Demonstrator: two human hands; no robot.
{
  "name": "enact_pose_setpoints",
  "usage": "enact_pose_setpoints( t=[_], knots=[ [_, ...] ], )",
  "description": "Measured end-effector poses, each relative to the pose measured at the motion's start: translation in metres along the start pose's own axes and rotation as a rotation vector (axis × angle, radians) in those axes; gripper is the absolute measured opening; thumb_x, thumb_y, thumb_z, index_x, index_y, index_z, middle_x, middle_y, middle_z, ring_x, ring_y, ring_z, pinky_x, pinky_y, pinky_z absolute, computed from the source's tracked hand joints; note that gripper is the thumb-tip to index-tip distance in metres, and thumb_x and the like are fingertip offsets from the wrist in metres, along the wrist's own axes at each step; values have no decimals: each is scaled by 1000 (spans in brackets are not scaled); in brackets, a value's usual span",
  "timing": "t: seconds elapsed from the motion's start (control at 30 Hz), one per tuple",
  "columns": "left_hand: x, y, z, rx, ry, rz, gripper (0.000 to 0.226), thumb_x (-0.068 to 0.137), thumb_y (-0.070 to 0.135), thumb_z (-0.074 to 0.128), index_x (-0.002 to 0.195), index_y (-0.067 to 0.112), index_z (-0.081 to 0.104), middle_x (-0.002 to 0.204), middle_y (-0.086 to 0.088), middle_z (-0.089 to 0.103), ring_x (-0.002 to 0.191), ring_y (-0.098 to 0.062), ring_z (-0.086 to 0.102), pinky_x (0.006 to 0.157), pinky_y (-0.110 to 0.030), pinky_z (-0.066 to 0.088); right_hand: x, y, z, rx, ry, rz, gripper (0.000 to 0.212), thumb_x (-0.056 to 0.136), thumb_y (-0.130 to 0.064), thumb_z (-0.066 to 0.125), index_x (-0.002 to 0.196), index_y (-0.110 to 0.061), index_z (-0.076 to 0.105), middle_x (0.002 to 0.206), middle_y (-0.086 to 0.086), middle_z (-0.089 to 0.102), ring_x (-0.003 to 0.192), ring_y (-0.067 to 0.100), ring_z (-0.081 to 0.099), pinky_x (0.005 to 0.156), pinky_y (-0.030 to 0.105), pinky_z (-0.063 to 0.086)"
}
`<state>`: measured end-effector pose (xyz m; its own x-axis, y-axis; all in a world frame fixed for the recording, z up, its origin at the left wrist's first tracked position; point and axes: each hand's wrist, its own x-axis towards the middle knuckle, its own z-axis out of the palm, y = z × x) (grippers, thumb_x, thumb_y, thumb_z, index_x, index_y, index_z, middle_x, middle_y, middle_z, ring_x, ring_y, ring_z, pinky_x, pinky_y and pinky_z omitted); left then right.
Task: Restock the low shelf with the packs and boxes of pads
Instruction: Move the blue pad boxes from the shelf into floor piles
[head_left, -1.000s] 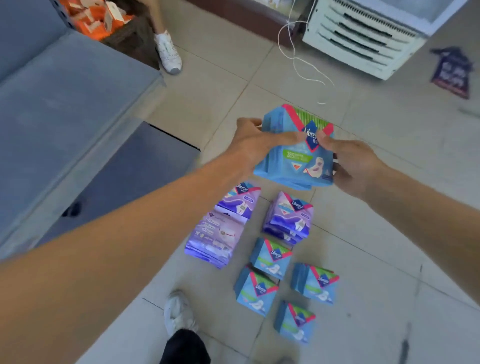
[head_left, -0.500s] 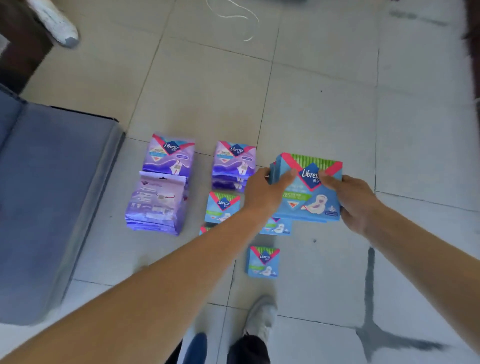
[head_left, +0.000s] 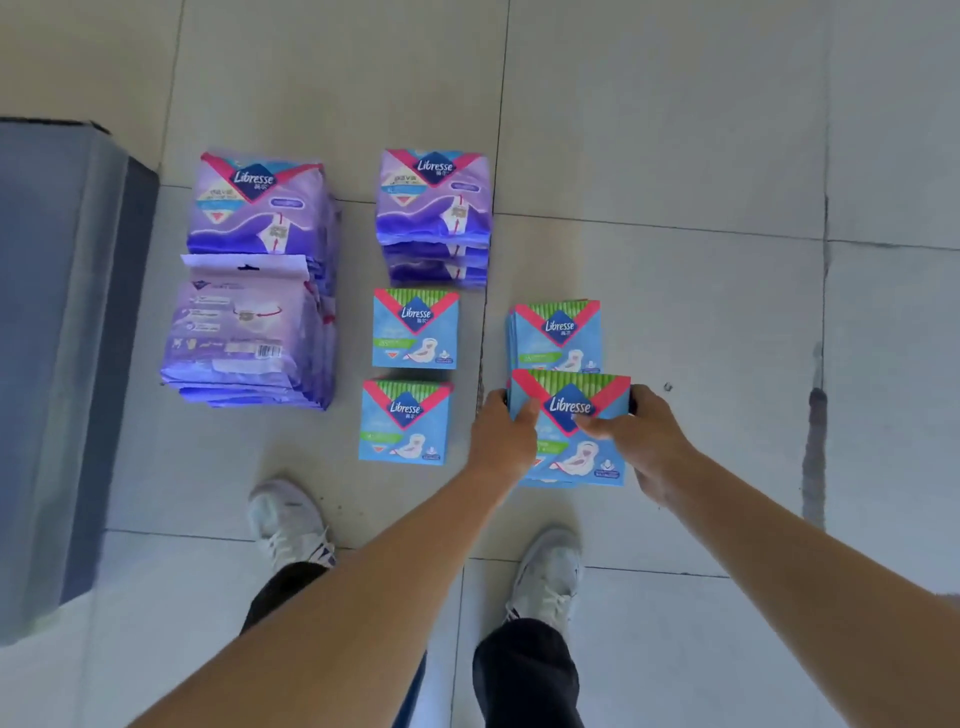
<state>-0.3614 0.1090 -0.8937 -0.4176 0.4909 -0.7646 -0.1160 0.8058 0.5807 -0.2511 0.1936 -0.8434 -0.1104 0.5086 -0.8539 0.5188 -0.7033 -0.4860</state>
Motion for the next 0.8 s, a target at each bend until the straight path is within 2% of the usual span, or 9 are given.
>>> enact_pose_setpoints(
  t=[0.1,0.2,0.3,0.4,0.6,0.7,0.8],
  knots=[
    [20,-39,20,9,-25,-74,34,96,39,50,98,5,51,80,-7,53,61,-15,51,39,-10,32,30,41,4,-8,29,66,38,77,8,71,110,-2,55,105,15,66,81,25,64,64,30,51],
    [34,-65,35,-10,-45,-131,41,95,43,50,111,5,55,99,-13,66,85,-28,66,52,-19,43,54,67,6,-31,24,100,34,77,8,71,105,-3,55,104,17,67,84,30,64,69,35,53],
    [41,-81,43,-14,-59,-160,41,95,43,50,111,6,56,103,-14,67,87,-25,67,54,-22,44,69,82,6,-44,18,118,35,76,8,71,106,-2,55,103,18,67,81,29,65,68,35,54],
    [45,-88,43,-13,-52,-164,39,95,41,49,112,6,54,105,-13,67,93,-26,67,65,-27,47,77,88,8,-42,3,130,35,76,8,71,105,-4,55,100,15,67,77,26,65,64,33,53],
    [52,-85,41,-27,-56,-169,40,96,39,49,113,2,52,103,-15,66,84,-22,64,51,-18,41,87,85,13,-22,15,133,35,76,6,72,104,-6,53,100,14,66,82,30,65,65,33,53],
    [56,-86,41,-39,-65,-183,38,96,38,49,114,5,52,108,-13,67,96,-25,67,63,-24,50,89,85,13,-32,14,134,36,76,3,73,105,-6,53,102,14,66,84,30,65,66,34,53],
    [55,-86,42,-47,-73,-189,36,96,39,50,114,8,52,108,-11,67,96,-25,68,74,-33,56,89,87,11,-55,14,141,37,77,0,75,107,-6,53,104,13,67,86,31,66,69,36,54]
  ],
)
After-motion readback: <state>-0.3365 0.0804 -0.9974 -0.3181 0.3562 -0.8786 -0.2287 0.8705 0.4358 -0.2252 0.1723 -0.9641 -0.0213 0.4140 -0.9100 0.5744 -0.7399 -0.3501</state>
